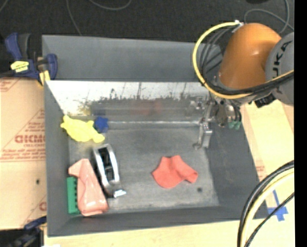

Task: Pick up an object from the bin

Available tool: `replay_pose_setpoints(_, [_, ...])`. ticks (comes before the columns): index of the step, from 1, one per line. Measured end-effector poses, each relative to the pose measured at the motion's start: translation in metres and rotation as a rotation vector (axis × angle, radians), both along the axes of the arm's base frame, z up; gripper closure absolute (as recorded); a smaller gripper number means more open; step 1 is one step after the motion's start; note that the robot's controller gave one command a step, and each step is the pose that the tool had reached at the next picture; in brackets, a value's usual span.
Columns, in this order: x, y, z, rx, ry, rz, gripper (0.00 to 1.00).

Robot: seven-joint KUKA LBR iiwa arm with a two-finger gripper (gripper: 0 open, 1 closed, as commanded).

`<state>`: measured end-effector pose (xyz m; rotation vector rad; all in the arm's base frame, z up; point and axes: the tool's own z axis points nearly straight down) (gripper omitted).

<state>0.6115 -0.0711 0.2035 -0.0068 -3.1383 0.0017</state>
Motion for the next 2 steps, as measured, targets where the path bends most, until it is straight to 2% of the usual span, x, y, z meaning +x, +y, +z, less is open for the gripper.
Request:
replay_pose_setpoints(1, [0.001, 0.0, 0.005, -0.001, -0.008, 0.001, 0.0])
replay_pose_setpoints(2, [-0.013, 0.006, -0.048, -0.002, -0.011, 0.067, 0.0])
